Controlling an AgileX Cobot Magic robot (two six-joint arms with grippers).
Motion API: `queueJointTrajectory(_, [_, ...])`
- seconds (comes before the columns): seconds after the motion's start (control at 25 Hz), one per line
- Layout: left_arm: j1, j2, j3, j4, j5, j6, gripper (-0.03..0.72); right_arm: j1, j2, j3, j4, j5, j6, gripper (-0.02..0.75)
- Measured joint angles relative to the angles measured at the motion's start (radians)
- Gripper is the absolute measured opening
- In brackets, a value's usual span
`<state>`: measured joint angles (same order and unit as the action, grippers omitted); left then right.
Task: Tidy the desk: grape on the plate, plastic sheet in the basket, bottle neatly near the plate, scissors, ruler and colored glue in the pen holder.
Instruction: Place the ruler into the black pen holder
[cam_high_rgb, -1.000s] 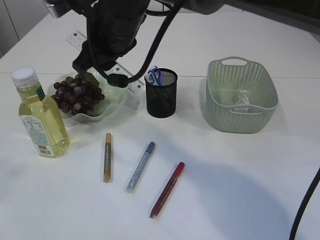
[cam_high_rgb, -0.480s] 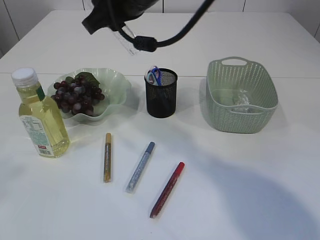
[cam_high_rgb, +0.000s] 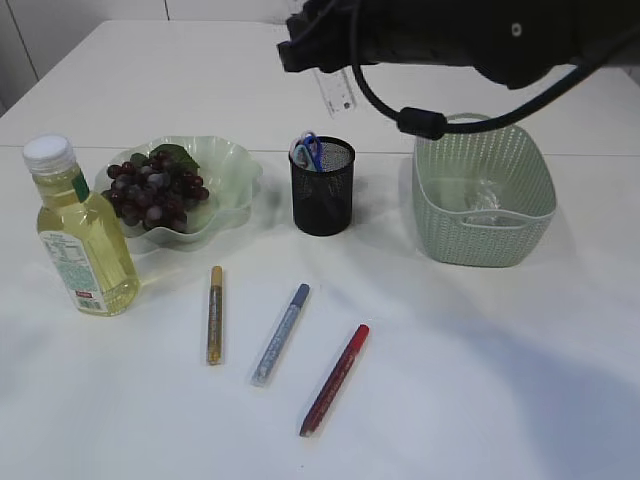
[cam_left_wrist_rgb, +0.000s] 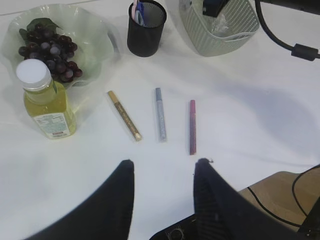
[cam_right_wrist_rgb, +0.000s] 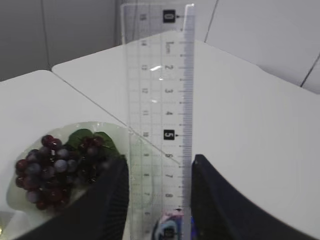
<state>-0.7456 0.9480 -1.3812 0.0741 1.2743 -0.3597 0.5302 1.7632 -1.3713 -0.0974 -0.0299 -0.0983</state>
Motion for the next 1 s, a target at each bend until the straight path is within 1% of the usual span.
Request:
queueJointTrajectory(0.16, [0.0, 0.0, 0.0, 0.002, 0.0, 0.0, 0.295, -0.033, 0.006, 0.005, 0.012, -0.062, 0.002, 0.314])
queueJointTrajectory(0.6, [0.0, 0.0, 0.0, 0.02, 0.0, 0.0, 0.295, -0.052, 0.153, 0.005, 0.021, -0.363, -0.032, 0.314])
queueJointTrajectory(0.84, [0.0, 0.0, 0.0, 0.022, 0.0, 0.0, 0.295, -0.065, 0.23, 0.005, 0.118, -0.495, -0.044, 0.314])
queueJointTrajectory(0.92, [0.0, 0.0, 0.0, 0.024, -0.002, 0.0, 0.295, -0.069, 0.26, -0.011, 0.158, -0.514, -0.045, 0.314])
queueJointTrajectory(1.0, [0.0, 0.0, 0.0, 0.029, -0.011, 0.0, 0.295, -0.069, 0.293, -0.034, 0.174, -0.518, -0.045, 0.314])
